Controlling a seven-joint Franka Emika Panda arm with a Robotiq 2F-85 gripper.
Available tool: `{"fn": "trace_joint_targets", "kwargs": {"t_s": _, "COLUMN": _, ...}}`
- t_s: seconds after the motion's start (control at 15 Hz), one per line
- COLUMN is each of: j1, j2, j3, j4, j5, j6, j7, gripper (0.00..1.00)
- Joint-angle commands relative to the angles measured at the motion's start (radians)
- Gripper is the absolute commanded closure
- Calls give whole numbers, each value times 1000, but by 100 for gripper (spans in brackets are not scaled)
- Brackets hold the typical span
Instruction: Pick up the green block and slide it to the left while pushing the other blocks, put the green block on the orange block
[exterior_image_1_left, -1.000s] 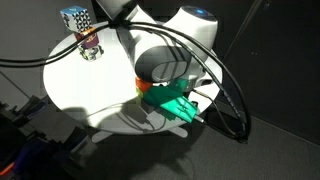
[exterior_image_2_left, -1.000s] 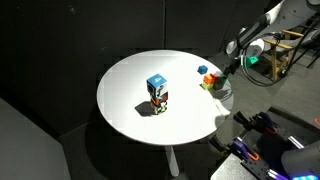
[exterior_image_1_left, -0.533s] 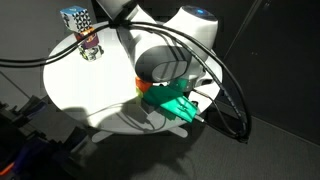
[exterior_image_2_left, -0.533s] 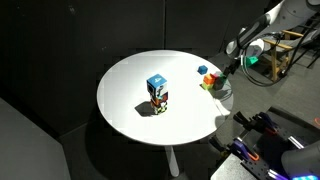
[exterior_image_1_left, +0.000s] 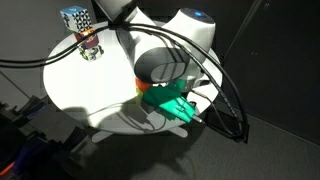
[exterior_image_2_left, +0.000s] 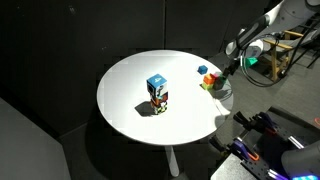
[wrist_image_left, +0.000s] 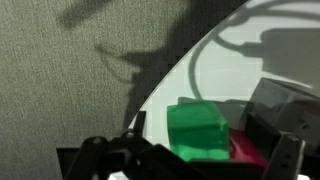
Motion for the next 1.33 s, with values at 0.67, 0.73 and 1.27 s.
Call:
{"fn": "trace_joint_targets", "kwargs": {"t_s": 0.67, "j1": -11, "j2": 57, "j3": 9, "j4": 82, "j5": -8, "j6": -11, "j7": 5, "gripper": 0}}
{"fn": "trace_joint_targets", "kwargs": {"t_s": 0.73, "j1": -11, "j2": 62, "j3": 9, "j4": 88, "j5": -8, "j6": -10, "j7": 5, "gripper": 0}}
{"fn": "trace_joint_targets", "kwargs": {"t_s": 1.27, "j1": -10, "j2": 96, "j3": 8, "j4": 125, "j5": -9, "j6": -24, "j7": 13, "gripper": 53}}
